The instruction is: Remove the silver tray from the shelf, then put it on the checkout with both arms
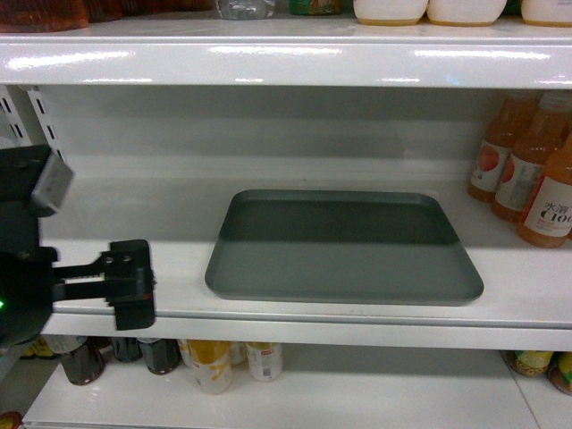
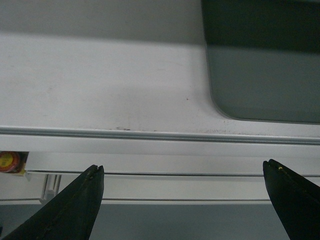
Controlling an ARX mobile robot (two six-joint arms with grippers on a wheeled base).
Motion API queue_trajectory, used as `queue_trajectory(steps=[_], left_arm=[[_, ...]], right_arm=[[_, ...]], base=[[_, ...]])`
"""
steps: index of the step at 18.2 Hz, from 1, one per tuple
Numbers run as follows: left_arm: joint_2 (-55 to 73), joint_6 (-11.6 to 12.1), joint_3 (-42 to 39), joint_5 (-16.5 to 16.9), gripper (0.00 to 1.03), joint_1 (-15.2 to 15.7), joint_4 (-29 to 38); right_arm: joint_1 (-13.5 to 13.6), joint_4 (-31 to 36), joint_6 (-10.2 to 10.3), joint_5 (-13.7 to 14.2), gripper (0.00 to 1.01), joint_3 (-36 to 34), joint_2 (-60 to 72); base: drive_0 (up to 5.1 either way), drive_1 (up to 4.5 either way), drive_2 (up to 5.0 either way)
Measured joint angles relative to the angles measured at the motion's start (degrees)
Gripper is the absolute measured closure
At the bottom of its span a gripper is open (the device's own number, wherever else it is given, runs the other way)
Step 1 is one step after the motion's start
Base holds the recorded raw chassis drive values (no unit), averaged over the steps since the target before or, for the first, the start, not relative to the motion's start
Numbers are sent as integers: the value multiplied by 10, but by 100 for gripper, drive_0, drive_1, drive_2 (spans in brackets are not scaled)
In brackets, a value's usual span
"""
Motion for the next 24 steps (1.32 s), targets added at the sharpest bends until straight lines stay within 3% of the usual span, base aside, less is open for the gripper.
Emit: queue_trajectory(steps=[6, 13, 18, 24], left_arm=[[75, 5, 64, -1, 5, -8, -5], [275, 8, 324, 5, 5, -26, -93], [387, 5, 481, 4, 5, -29, -183], [428, 3, 549, 3, 6, -26, -235]], right_arm=[[7, -6, 16, 4, 3, 59, 84], [29, -86, 71, 48, 3, 326, 311], [44, -179, 71, 73, 3, 509, 445], [47, -282, 82, 82, 3, 657, 535]], base=[[0, 0, 0], [0, 0, 0], [0, 0, 0], [0, 0, 0]])
